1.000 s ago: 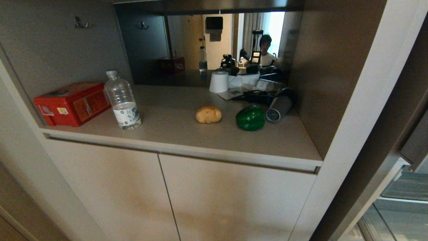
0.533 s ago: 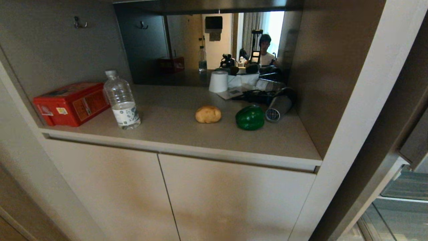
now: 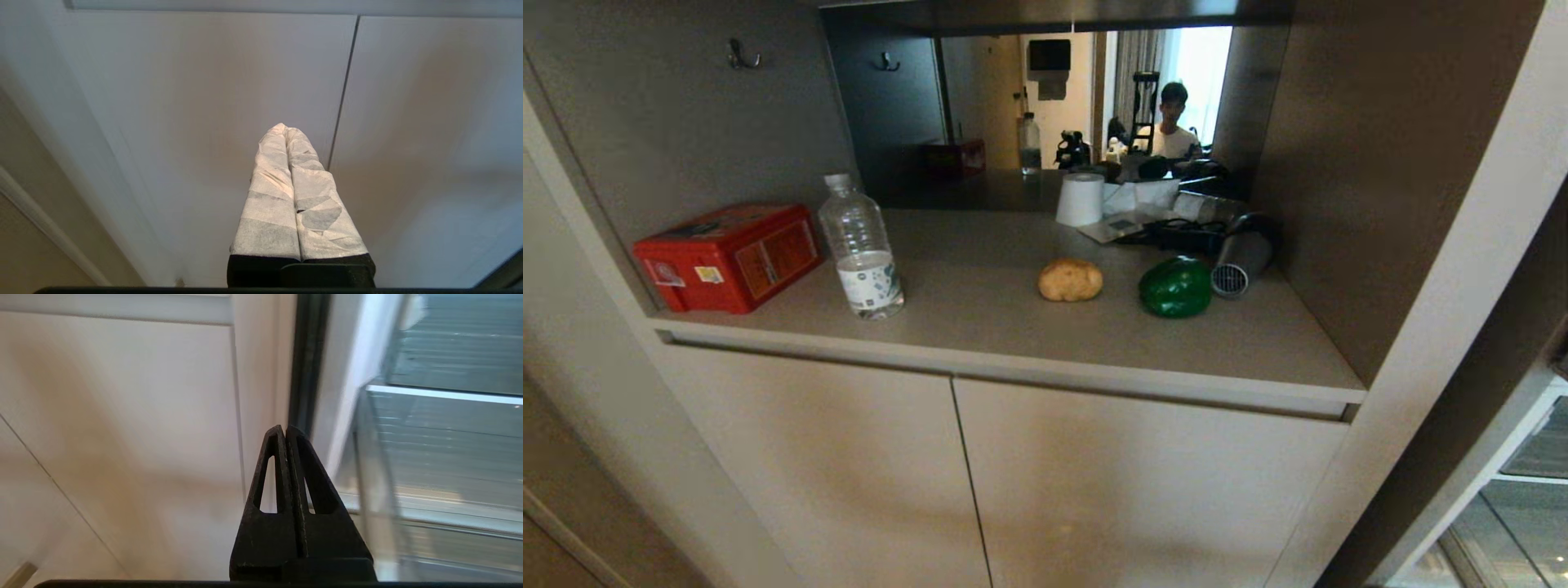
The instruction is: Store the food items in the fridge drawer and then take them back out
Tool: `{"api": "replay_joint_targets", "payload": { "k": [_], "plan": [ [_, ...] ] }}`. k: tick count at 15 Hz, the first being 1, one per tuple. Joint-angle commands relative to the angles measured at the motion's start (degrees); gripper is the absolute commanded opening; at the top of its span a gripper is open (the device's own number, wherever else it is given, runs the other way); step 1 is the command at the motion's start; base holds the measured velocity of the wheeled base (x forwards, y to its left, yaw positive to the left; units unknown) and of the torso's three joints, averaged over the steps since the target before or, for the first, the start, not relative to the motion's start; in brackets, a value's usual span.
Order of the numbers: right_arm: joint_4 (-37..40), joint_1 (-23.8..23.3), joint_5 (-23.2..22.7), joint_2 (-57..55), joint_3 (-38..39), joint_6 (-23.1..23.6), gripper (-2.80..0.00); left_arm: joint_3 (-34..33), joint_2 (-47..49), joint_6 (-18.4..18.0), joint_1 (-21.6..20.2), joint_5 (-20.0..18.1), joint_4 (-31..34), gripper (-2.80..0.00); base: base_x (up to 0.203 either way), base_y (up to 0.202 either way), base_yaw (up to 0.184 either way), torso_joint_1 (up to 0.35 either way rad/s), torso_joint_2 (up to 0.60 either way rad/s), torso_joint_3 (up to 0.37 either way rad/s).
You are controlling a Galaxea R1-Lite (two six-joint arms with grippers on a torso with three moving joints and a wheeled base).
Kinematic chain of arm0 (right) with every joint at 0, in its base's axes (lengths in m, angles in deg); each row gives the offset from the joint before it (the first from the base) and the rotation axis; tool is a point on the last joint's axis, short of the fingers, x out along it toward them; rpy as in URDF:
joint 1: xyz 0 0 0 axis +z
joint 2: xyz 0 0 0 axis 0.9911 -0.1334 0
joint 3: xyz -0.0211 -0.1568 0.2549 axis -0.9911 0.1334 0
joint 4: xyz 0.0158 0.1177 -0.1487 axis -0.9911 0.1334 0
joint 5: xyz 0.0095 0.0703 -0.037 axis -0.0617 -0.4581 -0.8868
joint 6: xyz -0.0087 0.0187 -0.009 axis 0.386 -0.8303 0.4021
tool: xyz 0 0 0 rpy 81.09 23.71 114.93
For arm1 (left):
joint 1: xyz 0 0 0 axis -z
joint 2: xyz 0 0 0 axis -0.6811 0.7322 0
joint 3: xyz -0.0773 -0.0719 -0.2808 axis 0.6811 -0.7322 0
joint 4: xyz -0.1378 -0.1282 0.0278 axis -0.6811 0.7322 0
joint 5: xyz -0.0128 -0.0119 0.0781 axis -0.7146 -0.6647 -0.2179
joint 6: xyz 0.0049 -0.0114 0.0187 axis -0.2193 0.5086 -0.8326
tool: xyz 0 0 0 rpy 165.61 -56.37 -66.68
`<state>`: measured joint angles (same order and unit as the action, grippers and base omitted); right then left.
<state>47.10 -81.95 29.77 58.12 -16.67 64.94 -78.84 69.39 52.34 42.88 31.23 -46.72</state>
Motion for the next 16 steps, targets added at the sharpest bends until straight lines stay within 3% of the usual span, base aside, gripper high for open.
{"api": "replay_joint_targets", "payload": {
  "k": [1, 7, 16],
  "plan": [
    [-0.07, 0.06, 0.05, 0.05, 0.01, -0.03, -2.8, -0.62, -0.09, 0.01, -0.08, -0.04, -0.06, -2.8, 0.0, 0.154, 0.017, 0.006, 0.0, 0.001],
    [0.02, 0.06, 0.05, 0.05, 0.01, -0.11, -2.8, -0.62, 0.0, 0.01, -0.04, -0.04, -0.06, -2.8, 0.0, 0.159, -0.003, 0.007, 0.0, 0.004],
    [-0.04, 0.06, 0.04, -0.02, -0.01, -0.03, -2.8, -0.62, -0.09, -0.08, -0.04, -0.04, -0.06, -2.8, -0.002, 0.002, -0.002, 0.001, 0.0, 0.001]
  ]
}}
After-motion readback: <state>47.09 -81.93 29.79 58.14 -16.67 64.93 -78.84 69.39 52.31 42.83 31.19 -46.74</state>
